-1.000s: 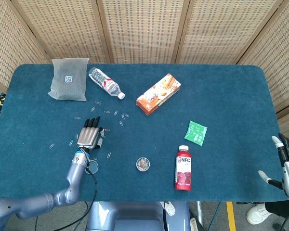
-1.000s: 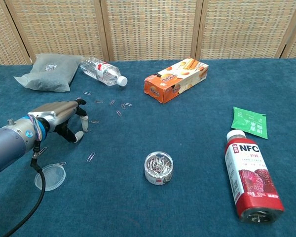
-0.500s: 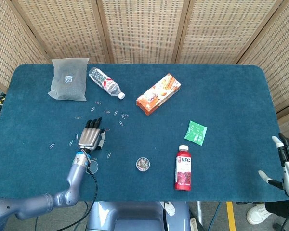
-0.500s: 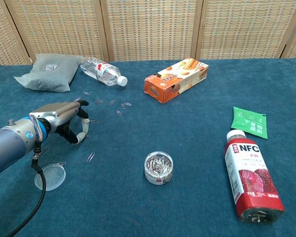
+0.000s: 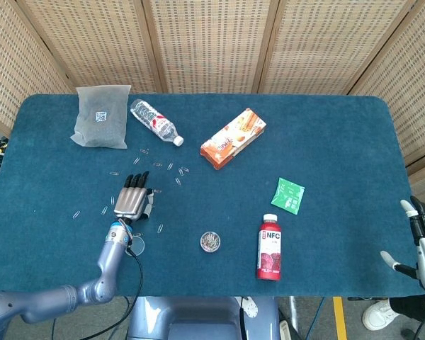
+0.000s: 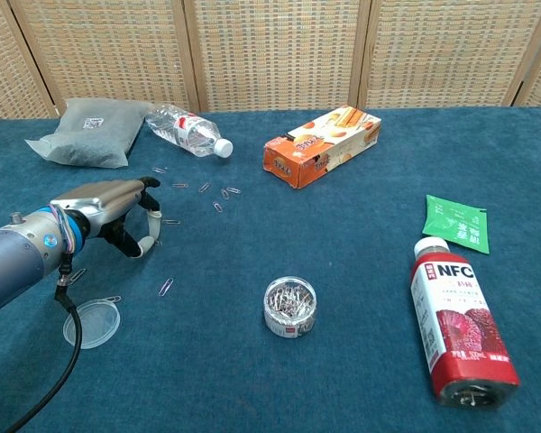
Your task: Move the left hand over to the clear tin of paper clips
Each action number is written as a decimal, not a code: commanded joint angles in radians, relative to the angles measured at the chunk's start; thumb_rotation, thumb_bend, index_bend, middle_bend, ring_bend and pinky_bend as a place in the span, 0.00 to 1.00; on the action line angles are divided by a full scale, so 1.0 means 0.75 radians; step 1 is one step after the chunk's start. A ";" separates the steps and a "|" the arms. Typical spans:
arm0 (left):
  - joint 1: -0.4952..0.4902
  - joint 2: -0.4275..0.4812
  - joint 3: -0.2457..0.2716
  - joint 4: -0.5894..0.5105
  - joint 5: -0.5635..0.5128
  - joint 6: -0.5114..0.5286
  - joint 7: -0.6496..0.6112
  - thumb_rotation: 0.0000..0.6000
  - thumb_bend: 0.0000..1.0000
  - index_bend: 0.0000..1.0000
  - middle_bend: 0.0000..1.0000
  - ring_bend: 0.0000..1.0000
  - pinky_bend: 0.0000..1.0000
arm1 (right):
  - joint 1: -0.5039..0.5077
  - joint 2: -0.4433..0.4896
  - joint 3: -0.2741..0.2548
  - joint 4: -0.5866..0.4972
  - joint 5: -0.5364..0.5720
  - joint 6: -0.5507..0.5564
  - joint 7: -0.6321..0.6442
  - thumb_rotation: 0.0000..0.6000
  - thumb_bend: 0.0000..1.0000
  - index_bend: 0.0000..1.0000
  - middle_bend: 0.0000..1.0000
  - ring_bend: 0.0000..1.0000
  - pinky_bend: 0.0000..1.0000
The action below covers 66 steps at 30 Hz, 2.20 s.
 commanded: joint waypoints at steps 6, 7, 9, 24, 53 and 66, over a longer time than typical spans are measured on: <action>0.010 0.087 -0.017 -0.142 0.071 0.052 -0.031 1.00 0.47 0.80 0.00 0.00 0.00 | -0.001 0.001 -0.001 -0.003 -0.004 0.003 0.000 1.00 0.00 0.00 0.00 0.00 0.00; 0.011 0.099 -0.016 -0.167 0.088 0.055 -0.039 1.00 0.48 0.80 0.00 0.00 0.00 | -0.001 0.000 -0.001 -0.003 -0.004 0.003 -0.001 1.00 0.00 0.00 0.00 0.00 0.00; 0.012 0.125 -0.006 -0.230 0.143 0.057 -0.069 1.00 0.48 0.80 0.00 0.00 0.00 | 0.000 0.000 -0.001 -0.004 -0.005 0.003 -0.003 1.00 0.00 0.00 0.00 0.00 0.00; -0.081 0.121 0.128 -0.470 0.456 -0.059 -0.100 1.00 0.48 0.81 0.00 0.00 0.00 | 0.000 -0.005 -0.002 -0.004 -0.005 0.005 -0.021 1.00 0.00 0.00 0.00 0.00 0.00; -0.115 0.032 0.137 -0.432 0.441 -0.072 -0.089 1.00 0.19 0.08 0.00 0.00 0.00 | -0.001 0.001 -0.002 -0.003 -0.007 0.005 -0.003 1.00 0.00 0.00 0.00 0.00 0.00; -0.035 0.298 0.098 -0.582 0.510 0.077 -0.122 1.00 0.15 0.01 0.00 0.00 0.00 | 0.000 -0.006 -0.011 -0.012 -0.024 0.006 -0.033 1.00 0.00 0.00 0.00 0.00 0.00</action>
